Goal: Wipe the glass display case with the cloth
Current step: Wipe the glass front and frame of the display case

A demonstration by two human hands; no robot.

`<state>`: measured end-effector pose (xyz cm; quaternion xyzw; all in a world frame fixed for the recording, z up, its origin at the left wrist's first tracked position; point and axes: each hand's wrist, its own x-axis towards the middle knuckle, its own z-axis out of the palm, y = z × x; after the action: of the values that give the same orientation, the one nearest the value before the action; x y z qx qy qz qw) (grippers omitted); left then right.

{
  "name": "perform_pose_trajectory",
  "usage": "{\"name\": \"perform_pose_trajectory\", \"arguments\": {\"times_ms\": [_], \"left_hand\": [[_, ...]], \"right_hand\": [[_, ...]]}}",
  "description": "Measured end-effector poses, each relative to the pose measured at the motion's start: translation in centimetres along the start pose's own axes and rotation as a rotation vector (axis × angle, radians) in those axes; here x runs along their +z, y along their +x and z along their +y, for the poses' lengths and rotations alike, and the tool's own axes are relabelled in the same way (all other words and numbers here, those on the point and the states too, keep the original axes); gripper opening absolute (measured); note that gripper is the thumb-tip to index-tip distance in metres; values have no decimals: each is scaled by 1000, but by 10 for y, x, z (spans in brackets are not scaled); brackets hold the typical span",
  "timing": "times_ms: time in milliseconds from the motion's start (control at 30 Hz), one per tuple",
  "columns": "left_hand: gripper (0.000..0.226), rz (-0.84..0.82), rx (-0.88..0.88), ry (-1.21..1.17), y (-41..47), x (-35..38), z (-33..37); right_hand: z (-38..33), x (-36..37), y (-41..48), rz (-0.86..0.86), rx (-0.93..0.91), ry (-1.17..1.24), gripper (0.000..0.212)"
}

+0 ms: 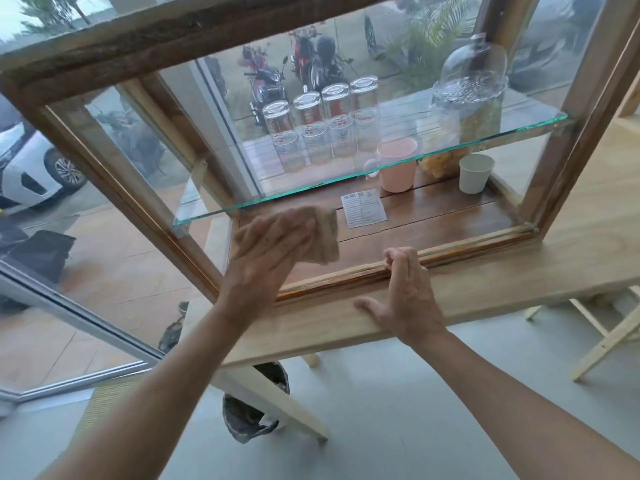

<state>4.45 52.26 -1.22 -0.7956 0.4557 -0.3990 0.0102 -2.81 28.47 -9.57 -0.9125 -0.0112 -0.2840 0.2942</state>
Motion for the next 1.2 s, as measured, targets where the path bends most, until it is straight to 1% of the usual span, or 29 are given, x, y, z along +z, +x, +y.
{"name": "perform_pose_trajectory", "arguments": {"times_ms": [67, 100, 133, 200, 267, 333, 433, 467, 500, 533, 600, 633, 700, 733, 800, 833, 900, 933, 1000, 1033, 1100, 1133, 1200], "left_hand": [[48, -6, -65, -24, -27, 3, 3], [50, -40, -69, -47, -36, 12, 15], [49, -79, -41, -77, -35, 21, 30], [42, -132, 76, -137, -10, 33, 55], [34, -40, 152, -115, 30, 23, 50], [32, 42, 108, -61, 47, 1, 23], [36, 111, -63, -3, 7, -8, -10], [40, 104, -108, -5, -12, -2, -7], [43, 57, -125, -14, -29, 9, 5], [45, 4, -110, -31, -38, 23, 21], [42, -85, -10, -98, -29, 38, 49], [39, -95, 43, -119, -14, 35, 52], [36, -39, 98, -83, 13, 18, 34], [36, -3, 82, -44, 17, 8, 19], [38, 22, -6, 11, 0, -4, -11], [43, 29, -53, 19, -17, -6, -18], [60, 13, -126, 4, -46, 3, -3], [60, -33, -119, -23, -51, 12, 12], [41, -135, -4, -95, -36, 27, 39], [37, -148, 56, -120, -17, 27, 46], [36, -88, 130, -67, 22, 16, 40], [36, -55, 126, -30, 31, 8, 30], [37, -31, 34, 26, 28, -7, 5]], "right_hand": [[-1, 1, 0, 3, 13, -3, 89], [-2, 1, 0, 7, 18, -3, 89], [-2, 1, 1, 12, 22, -1, 89], [-2, 3, 1, 25, 32, 5, 89], [-2, 2, 0, 17, 25, -3, 91], [0, -1, 0, 0, 8, 1, 90], [1, -2, -1, -9, -6, -1, 88], [1, -2, -1, -5, -4, -10, 88], [0, -2, 0, -1, -1, -15, 89], [0, -1, 0, 1, 6, -16, 89], [-1, 0, 0, 6, 11, -24, 90], [0, 0, 0, 6, 9, -26, 91], [1, 0, 0, -1, 4, -16, 91], [2, -1, 0, -2, 1, -8, 90], [2, -1, 0, -6, -6, -1, 89], [2, -1, -1, -5, -7, -5, 89], [0, -1, -1, 1, -4, -18, 89], [-1, -1, -1, 2, -1, -19, 90], [-1, -1, 0, 6, 4, -24, 91], [-1, -1, 0, 8, 4, -26, 92], [0, -2, -1, 1, 3, -21, 92], [0, -2, -1, -7, 3, -11, 91], [1, -2, -1, -13, -4, 5, 90]]}}
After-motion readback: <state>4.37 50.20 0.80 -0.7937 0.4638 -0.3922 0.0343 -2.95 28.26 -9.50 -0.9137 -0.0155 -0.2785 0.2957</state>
